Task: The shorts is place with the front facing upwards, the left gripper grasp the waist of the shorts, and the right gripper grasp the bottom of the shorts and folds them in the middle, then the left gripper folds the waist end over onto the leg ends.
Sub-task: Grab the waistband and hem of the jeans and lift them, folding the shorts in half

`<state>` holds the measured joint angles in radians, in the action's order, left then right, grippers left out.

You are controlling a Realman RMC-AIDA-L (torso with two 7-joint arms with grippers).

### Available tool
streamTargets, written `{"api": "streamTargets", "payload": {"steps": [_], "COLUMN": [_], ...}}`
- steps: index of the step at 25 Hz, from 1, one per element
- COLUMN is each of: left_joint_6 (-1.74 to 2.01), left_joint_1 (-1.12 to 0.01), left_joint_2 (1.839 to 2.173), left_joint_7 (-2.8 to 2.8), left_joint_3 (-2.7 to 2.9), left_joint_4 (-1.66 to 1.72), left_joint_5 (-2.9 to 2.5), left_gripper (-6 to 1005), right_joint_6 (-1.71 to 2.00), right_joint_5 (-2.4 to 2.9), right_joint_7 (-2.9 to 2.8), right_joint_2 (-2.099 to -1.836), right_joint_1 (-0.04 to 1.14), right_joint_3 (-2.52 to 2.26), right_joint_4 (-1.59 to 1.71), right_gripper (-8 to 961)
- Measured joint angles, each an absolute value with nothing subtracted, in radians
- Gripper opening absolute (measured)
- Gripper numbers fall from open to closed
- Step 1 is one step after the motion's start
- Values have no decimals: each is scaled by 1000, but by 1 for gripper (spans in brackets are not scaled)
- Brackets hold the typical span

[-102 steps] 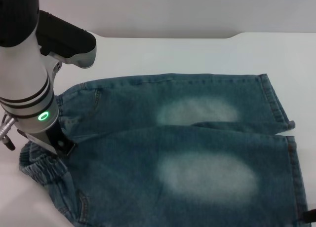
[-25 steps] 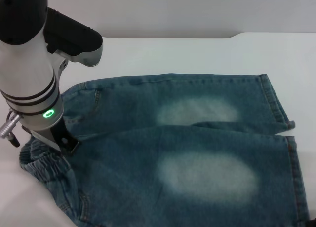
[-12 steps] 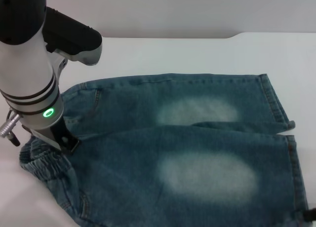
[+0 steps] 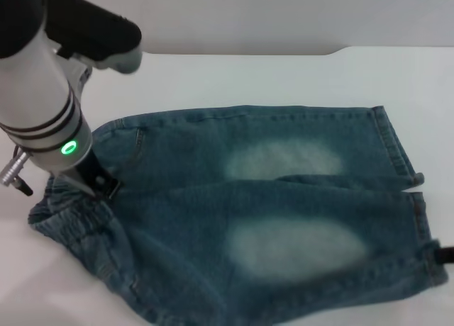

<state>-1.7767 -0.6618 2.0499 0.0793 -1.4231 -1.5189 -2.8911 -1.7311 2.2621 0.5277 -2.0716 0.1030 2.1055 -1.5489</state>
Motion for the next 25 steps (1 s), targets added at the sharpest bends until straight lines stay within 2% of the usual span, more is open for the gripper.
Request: {"api": "streamTargets", "payload": {"steps": [5,8,12,25], "left_joint_6": [-1760,-1678,-1619,-1306], "left_joint_1": [-649,-606,-580,-497], "left_joint_2": [2047,2028,2023,2051], "left_joint_7": [77,72,48,-58], "left_joint_3": [-1435,-1463,-1500,-1617], "left_joint_4": [-1558,-1614,-1630,-1608], "left_joint_5": [-2892,-2892,-2892,-2891], "left_gripper": [22,22,22,21], "right_joint_6": [-1727,-1711,-1678,-1427], "right_joint_5": [2211,2187,2166,2132], "right_joint_7": [536,543,565,680], "right_joint_2": [-2072,-2072,-2071,-2076], "right_joint_1": [115,119,127,124], "right_joint_3": [2153,2188,2237,2304], "right_joint_4": [-1596,-1643,-1692,-1676], "right_gripper": [-1,-1,0,-1]}}
